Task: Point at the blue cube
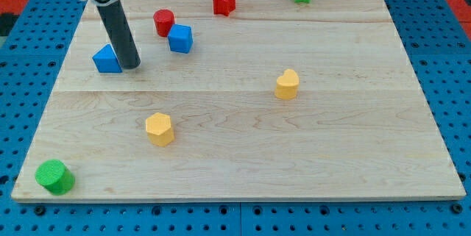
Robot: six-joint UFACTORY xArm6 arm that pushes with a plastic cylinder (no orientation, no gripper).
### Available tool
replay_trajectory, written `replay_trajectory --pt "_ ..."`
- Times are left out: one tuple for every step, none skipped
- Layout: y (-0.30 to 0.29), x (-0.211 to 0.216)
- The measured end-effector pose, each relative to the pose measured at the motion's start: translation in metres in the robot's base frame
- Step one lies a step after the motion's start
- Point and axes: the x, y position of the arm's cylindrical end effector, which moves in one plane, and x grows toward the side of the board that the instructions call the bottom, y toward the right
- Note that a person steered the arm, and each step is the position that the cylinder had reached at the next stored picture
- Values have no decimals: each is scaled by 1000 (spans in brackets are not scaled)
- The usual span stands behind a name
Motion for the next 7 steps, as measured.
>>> replay_trajectory --pt "-14 14" --pt "52 48" --pt "69 79" --pt "19 65" --pt "6 16" --pt "-11 -27" --pt "8 -8"
